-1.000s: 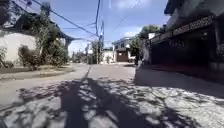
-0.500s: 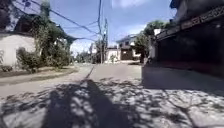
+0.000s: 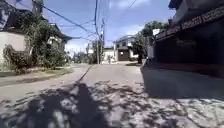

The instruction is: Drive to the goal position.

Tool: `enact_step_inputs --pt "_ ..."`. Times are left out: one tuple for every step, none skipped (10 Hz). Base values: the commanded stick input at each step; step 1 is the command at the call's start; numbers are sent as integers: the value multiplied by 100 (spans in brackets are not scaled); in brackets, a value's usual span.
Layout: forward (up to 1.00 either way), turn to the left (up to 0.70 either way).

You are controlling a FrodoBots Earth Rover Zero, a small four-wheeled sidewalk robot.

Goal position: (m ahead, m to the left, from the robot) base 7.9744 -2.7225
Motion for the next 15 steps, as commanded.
enact_step_inputs --pt "100 17" --pt "100 17" --pt "100 17" --pt "100 15" --pt "100 11" --pt "100 7" --pt "100 4" --pt "100 0" --pt "100 -4" --pt "100 -7" --pt "100 -11" --pt "100 -15" --pt "100 -19" --pt "100 -22" --pt "100 -23"
